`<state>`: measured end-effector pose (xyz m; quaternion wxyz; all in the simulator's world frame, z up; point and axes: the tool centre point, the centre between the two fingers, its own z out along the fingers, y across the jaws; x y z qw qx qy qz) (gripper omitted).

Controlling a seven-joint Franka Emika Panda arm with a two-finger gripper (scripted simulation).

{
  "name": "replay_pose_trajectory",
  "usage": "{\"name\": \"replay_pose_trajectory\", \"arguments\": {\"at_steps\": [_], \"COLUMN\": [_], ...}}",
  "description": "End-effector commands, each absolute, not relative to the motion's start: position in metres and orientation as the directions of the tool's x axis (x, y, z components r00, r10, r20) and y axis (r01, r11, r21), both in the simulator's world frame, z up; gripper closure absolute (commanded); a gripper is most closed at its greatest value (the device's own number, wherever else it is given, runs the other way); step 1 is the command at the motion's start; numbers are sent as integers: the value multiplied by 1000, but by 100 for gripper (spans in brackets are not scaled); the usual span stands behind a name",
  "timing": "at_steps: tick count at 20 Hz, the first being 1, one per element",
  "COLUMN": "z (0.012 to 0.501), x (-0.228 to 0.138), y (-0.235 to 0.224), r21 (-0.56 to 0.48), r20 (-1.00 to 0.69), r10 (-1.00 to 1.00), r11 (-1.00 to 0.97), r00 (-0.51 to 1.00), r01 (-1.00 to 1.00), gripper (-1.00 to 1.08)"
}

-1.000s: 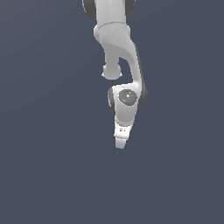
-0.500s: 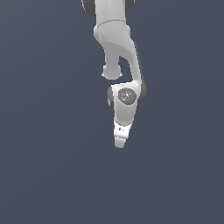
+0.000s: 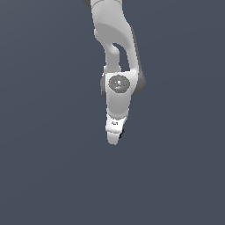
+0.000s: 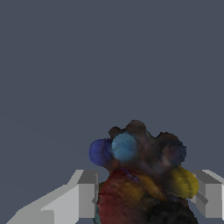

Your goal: Pick up the object and move it to a goal position.

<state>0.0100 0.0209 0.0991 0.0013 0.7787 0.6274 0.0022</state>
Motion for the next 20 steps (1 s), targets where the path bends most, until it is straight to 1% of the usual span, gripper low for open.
{"name": "replay_pose_trajectory", "arguments": {"at_steps": [1, 20], "z": [124, 324], "x": [12, 31], "y": [8, -103], "r21": [7, 2], "r20": [2, 4], "r10": [977, 977], "r11": [-213, -212], "r00": [213, 212], "r01": [977, 977], "gripper": [108, 108]}}
